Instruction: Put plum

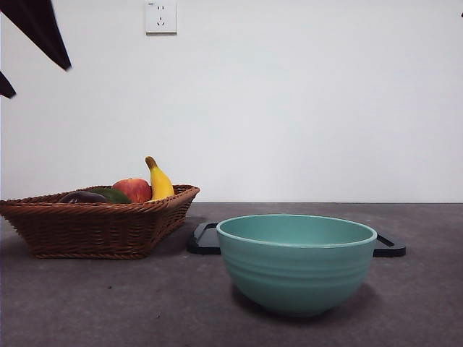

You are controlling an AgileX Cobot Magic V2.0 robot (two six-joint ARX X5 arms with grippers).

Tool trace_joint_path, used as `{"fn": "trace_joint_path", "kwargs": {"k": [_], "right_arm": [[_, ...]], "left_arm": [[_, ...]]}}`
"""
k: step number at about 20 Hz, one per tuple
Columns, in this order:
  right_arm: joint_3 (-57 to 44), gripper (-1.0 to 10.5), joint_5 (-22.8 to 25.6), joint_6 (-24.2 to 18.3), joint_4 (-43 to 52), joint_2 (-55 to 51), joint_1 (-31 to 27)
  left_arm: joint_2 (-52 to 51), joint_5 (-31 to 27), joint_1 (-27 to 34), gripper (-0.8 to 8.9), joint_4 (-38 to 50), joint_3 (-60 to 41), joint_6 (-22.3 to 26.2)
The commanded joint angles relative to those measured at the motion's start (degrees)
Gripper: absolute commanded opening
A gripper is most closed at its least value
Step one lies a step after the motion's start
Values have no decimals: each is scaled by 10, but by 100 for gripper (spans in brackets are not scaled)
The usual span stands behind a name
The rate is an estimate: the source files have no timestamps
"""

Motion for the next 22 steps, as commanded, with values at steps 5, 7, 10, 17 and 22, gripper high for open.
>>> {"fn": "trace_joint_path", "kwargs": {"k": [5, 7, 10, 17, 22], "right_arm": [[12, 391, -2, -4, 4, 4, 2], [12, 391, -2, -4, 4, 4, 2], [12, 391, -2, -4, 4, 4, 2], [12, 391, -2, -4, 4, 4, 2], [12, 391, -2, -4, 4, 4, 2]], "left_arm": [[169, -48, -30, 428, 6, 110, -2], [210, -52, -37, 435, 0, 127, -2], [259, -84, -47, 436, -8, 133, -2], [327, -111, -56, 436, -6, 133, -1], [356, -111, -59, 436, -2, 133, -1]]}}
